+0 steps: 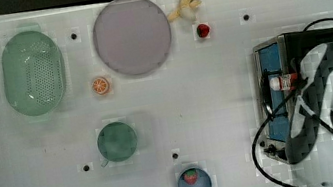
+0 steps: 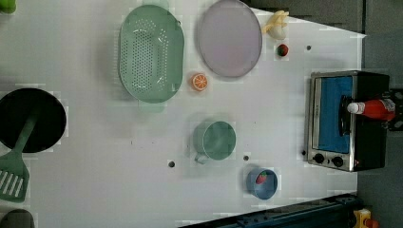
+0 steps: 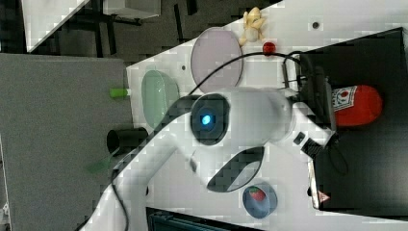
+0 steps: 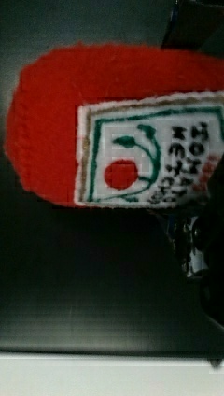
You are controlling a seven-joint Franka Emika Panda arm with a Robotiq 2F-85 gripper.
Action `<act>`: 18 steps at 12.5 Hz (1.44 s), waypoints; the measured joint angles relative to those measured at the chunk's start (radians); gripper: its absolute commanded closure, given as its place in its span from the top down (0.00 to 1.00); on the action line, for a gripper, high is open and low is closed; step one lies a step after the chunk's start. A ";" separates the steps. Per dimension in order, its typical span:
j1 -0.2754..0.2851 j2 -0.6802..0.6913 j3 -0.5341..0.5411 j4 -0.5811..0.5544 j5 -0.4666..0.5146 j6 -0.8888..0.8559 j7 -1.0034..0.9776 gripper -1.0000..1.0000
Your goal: Pick Ketchup from oven and place it on table.
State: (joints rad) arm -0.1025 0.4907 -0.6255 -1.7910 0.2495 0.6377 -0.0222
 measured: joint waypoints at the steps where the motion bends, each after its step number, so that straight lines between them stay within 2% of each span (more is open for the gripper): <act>1: 0.003 0.001 0.005 0.004 0.000 0.020 0.000 0.85; 2: 0.011 -0.005 0.000 0.003 0.002 0.024 0.000 0.72; 3: 0.019 -0.008 -0.011 0.002 0.001 0.030 0.000 0.63; 6: 0.013 -0.007 -0.011 0.012 -0.004 0.027 0.000 0.63; 9: 0.005 -0.024 -0.014 0.022 0.034 -0.006 0.000 0.63; 12: 0.003 -0.048 -0.022 0.144 -0.001 -0.243 0.000 0.63; 15: 0.034 -0.111 -0.012 0.270 -0.039 -0.411 0.000 0.63; 18: 0.094 -0.235 0.038 0.305 -0.059 -0.463 0.000 0.63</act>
State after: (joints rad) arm -0.0088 0.2554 -0.5879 -1.4863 0.1904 0.1752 -0.0223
